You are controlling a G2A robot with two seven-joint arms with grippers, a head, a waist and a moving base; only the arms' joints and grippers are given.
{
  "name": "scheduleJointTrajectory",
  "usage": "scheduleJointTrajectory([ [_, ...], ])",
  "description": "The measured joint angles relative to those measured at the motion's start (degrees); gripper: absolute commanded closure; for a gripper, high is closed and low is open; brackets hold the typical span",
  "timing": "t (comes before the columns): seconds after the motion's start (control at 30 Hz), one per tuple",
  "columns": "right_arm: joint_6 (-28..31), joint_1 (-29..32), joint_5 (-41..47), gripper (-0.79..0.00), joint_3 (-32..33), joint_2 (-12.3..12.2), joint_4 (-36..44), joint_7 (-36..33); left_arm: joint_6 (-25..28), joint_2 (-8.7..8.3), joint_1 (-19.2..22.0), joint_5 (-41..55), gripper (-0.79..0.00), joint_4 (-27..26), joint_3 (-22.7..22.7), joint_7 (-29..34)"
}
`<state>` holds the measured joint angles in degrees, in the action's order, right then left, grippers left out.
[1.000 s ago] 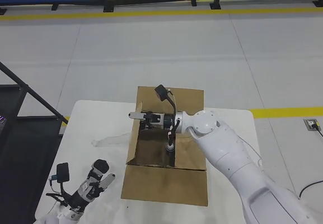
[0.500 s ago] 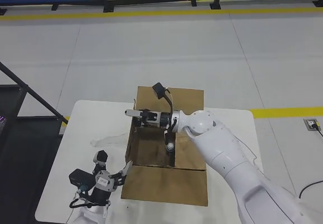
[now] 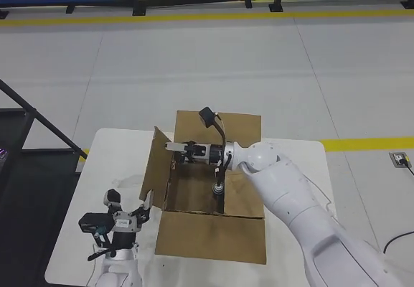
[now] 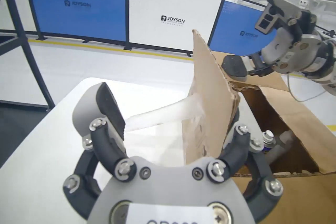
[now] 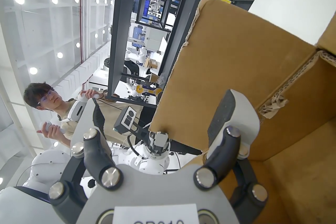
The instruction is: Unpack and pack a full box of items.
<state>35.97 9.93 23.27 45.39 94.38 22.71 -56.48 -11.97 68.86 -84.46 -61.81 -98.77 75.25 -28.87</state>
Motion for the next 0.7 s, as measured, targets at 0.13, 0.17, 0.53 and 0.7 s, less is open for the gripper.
scheduleJointTrajectory([
  [0.13,2.9,0.6,-0.5,-0.785,1.5,-1.0,0.2,0.3,-0.8,0.03,-0.9,0.5,-0.785,0.7,2.3,1.2],
  [0.17,3.7,0.9,-0.8,-0.785,2.0,-1.4,0.6,0.6,-1.0,0.02,-1.2,0.6,-0.785,1.0,3.0,2.0],
  [0.53,8.6,7.0,-8.8,-0.785,7.6,-6.6,11.1,8.1,-4.1,0.09,-1.0,-6.0,-0.785,3.2,4.2,12.2],
  [0.7,4.7,12.7,-13.7,-0.785,11.0,-9.2,21.9,10.7,-5.6,0.48,-1.1,-5.7,-0.785,3.5,4.5,13.4],
])
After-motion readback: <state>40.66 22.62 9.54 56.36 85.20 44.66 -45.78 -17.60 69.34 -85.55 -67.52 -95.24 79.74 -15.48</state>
